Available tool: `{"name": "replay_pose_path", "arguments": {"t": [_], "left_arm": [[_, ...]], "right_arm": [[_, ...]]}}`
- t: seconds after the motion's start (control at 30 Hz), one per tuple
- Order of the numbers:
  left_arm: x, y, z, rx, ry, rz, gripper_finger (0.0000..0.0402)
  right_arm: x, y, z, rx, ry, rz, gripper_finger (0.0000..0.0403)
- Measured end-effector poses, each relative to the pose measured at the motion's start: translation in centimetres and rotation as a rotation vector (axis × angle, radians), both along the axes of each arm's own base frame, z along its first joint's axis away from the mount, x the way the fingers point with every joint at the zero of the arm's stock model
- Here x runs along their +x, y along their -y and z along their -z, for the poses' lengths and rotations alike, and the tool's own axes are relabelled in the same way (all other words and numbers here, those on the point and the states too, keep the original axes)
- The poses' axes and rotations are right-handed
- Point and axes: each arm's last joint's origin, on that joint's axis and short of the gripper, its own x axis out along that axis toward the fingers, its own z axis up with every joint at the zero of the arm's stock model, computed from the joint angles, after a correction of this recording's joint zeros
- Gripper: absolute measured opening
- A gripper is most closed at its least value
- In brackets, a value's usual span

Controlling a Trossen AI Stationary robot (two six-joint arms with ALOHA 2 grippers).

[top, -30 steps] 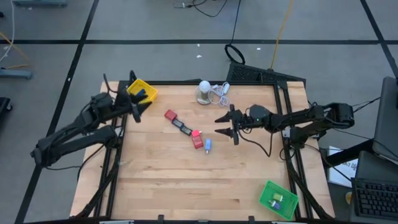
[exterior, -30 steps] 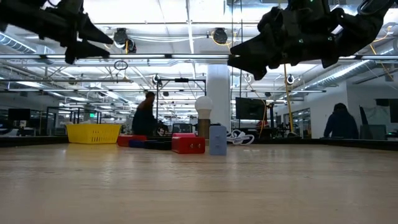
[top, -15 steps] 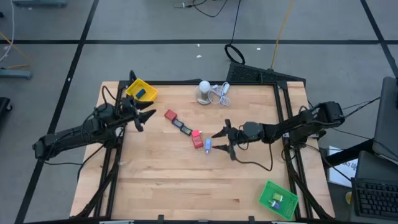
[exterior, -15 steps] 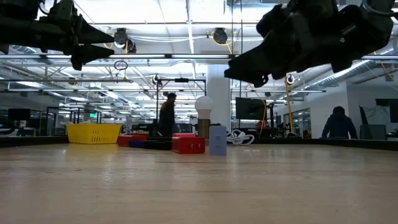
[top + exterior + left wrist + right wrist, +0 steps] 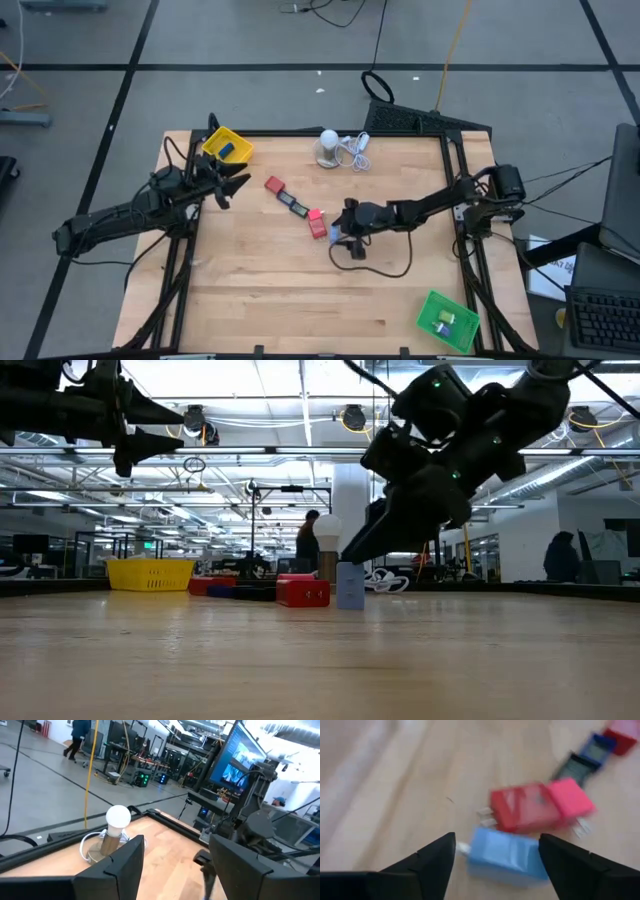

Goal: Pick & Place Office items
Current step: Put the light blue charger adapter into the green bin

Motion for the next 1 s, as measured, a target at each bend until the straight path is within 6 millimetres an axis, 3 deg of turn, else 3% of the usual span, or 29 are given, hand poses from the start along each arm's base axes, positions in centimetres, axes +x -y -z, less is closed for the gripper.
{"name": "replay_pose_path", "arguments": {"t": [0.2,0.37,1.0], "left_arm": [[0.0,0.0,0.0,0.001,-0.002,0.000,0.0234],[0.0,0.0,0.0,0.004,-0.003,-0.001,0.0232],[0.0,0.0,0.0,0.030,-0.013,-0.003,0.0228]], "right_arm": [[0.2,0.3,-0.4,-0.142,0.003,0.027,0.0321],[0.0,1.0,-0.2,-0.197,-0.028,0.035,0.0329],[0.6,2.5,1.3,-0.024,-0.032,0.035,0.0318]]}}
